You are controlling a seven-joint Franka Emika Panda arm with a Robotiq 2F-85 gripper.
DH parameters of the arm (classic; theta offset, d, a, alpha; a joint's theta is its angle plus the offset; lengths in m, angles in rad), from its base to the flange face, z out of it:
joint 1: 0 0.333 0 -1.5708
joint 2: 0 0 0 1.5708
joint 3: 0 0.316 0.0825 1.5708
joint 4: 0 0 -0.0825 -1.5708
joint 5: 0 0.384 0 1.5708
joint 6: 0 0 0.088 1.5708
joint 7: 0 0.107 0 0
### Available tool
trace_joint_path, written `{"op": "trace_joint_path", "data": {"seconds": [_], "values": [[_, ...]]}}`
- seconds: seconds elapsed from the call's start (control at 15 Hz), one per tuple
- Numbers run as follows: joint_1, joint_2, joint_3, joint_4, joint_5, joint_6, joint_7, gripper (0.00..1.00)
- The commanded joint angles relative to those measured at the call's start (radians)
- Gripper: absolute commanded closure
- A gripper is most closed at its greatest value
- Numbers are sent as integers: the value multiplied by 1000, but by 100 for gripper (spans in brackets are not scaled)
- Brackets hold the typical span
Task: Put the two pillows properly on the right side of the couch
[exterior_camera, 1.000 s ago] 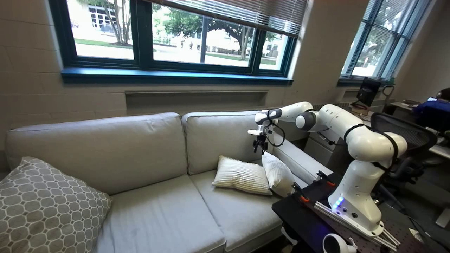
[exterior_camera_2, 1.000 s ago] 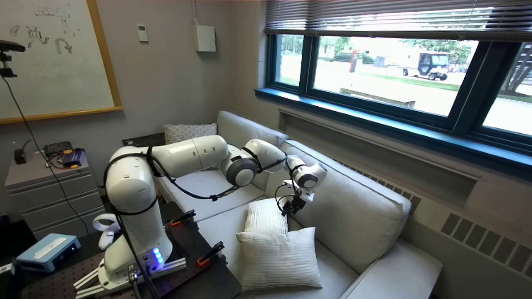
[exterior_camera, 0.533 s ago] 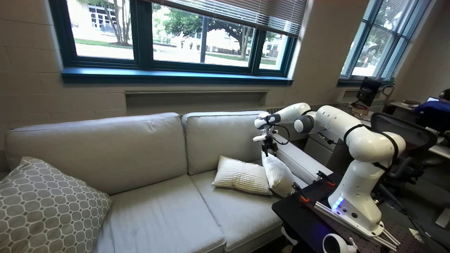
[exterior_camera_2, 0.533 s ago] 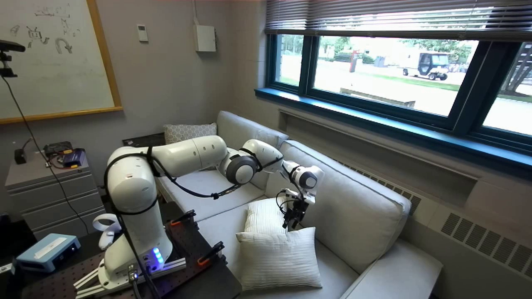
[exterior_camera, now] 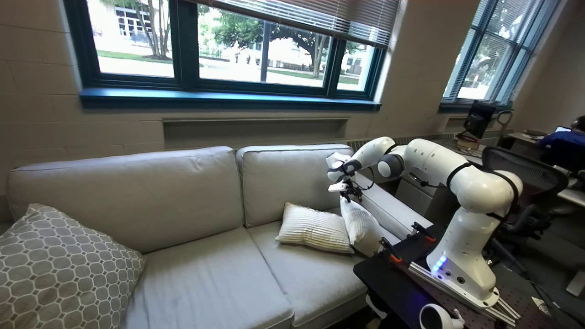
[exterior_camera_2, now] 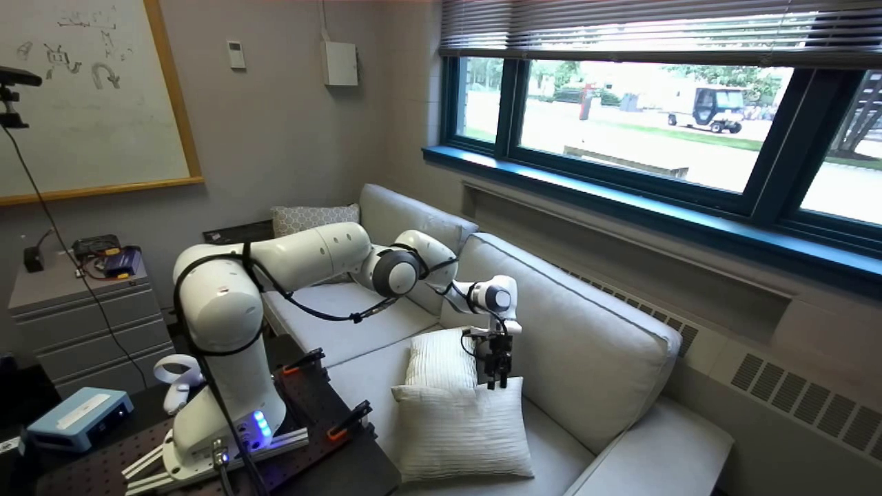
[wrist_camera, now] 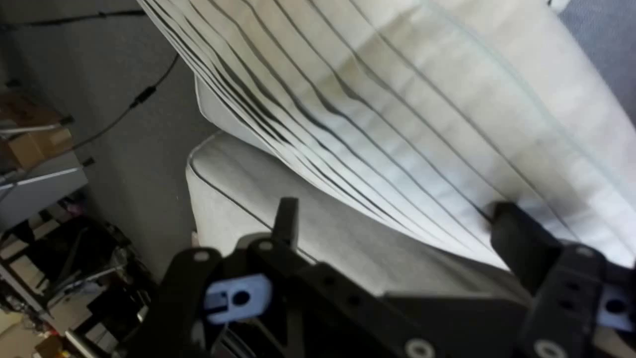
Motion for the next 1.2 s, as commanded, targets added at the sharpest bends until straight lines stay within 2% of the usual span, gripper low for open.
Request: {"op": "trace_joint_path", "data": {"seconds": [0.0,0.33,0.47,0.6,0.8,1.13], "values": [[34,0,-48,-42,-99,172,-5,0],[62,1,-70,-77,-166,506,18,0],[50,1,-46,-97,-143,661,-9,0],[28,1,-14,-113,-92,738,-55,0],[-2,2,12,-145,-19,774,-121,0],[-42,3,10,-151,91,722,-214,0]]}}
